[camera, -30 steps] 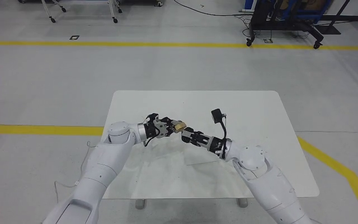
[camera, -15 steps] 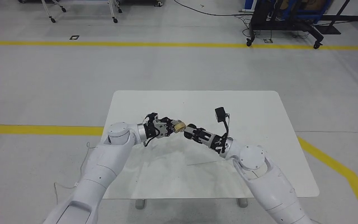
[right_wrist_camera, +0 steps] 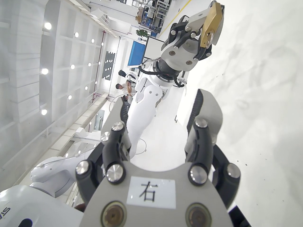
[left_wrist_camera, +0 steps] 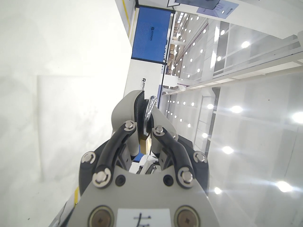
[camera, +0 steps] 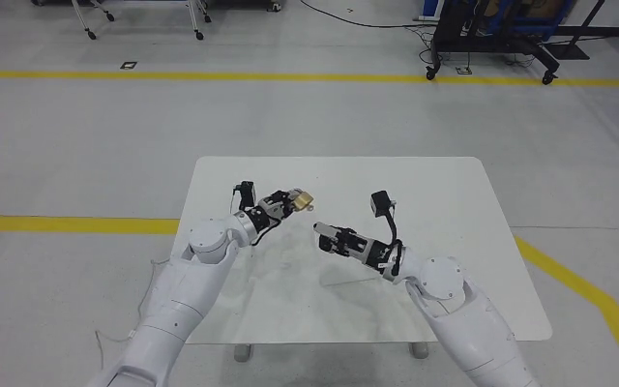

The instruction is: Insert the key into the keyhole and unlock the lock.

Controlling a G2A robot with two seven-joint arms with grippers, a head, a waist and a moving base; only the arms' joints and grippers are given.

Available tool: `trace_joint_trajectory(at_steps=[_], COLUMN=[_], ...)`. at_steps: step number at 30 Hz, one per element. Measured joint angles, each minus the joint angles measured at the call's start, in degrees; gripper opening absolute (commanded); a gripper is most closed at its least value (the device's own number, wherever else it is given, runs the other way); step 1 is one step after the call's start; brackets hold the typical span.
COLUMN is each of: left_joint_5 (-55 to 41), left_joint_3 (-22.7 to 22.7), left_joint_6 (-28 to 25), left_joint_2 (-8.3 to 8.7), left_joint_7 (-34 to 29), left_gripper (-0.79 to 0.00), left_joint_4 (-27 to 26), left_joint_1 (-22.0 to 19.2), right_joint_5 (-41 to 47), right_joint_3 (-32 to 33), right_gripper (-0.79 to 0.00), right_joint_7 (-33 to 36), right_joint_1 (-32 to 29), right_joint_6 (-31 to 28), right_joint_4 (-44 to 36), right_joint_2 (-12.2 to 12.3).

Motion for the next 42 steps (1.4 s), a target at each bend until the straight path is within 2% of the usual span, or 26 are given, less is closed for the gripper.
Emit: trace_joint_trajectory(at_steps=[1,2,4,7,11,14,18,22,26,31,34,37,39,40,42], left_joint_5=[0.37,0.31,0.36,-0.28,-1.01,-0.76,-0.86,-0.82,-0.41,-0.03,0.47,0.74,0.9,0.98,1.43], left_joint_3=[-0.04,-0.17,-0.39,-0.63,-0.54,-0.42,-0.61,-0.81,-0.79,-0.88,-0.85,-0.84,-0.88,-0.89,-0.85], left_joint_6=[-1.0,-2.31,-4.22,-6.2,-6.51,-7.22,-7.62,-8.3,-8.72,-9.05,-9.34,-9.61,-9.87,-10.02,-10.39], left_joint_2=[-0.01,-0.03,-0.02,-0.02,-0.05,-0.08,-0.06,-0.01,0.04,0.08,0.12,0.14,0.17,0.18,0.23], left_joint_7=[0.79,1.38,1.77,0.72,-1.75,-2.51,-3.43,-4.45,-5.64,-6.18,-6.5,-6.84,-7.14,-7.29,-7.89], left_gripper=[-0.785,-0.785,-0.785,-0.785,-0.785,-0.785,-0.785,-0.785,-0.785,-0.785,-0.785,-0.785,-0.785,-0.785,-0.785], left_joint_4=[-0.74,-1.64,-2.66,-3.58,-3.59,-3.53,-3.5,-3.67,-3.76,-3.84,-3.92,-4.04,-4.14,-4.2,-4.34], left_joint_1=[0.49,1.14,1.95,2.86,2.87,2.89,2.99,3.17,3.19,3.28,3.36,3.45,3.51,3.55,3.59], right_joint_5=[0.61,2.74,7.29,12.84,16.41,19.33,21.77,24.88,27.66,28.09,28.55,28.97,29.34,29.68,30.67], right_joint_3=[-0.12,-0.19,0.18,-0.26,-2.78,-3.91,-4.55,-4.83,-4.84,-4.99,-4.95,-4.91,-4.98,-5.03,-5.1], right_gripper=[-0.145,-0.382,-0.428,-0.446,-0.486,-0.551,-0.653,-0.634,-0.665,-0.653,-0.619,-0.631,-0.693,-0.785,-0.785], right_joint_7=[-0.04,0.23,0.77,2.8,2.66,3.66,5.87,8.16,10.69,11.41,11.37,11.45,11.45,11.6,12.23], right_joint_1=[-0.17,-0.47,-0.55,0.92,4.98,7.5,9.17,10.6,11.94,12.53,12.72,12.98,13.17,13.26,13.51], right_joint_6=[-0.36,-1.41,-3.38,-4.31,1.38,3.69,2.99,4.12,5.08,4.76,4.58,4.65,5.06,5.34,6.03], right_joint_4=[0.0,0.43,2.26,6.26,11.12,13.65,16.11,18.56,21.24,22.27,22.46,22.77,23.03,23.15,23.56], right_joint_2=[-0.05,-0.16,-0.31,-0.59,-1.34,-1.8,-2.12,-2.37,-2.54,-2.64,-2.7,-2.75,-2.81,-2.84,-2.92])
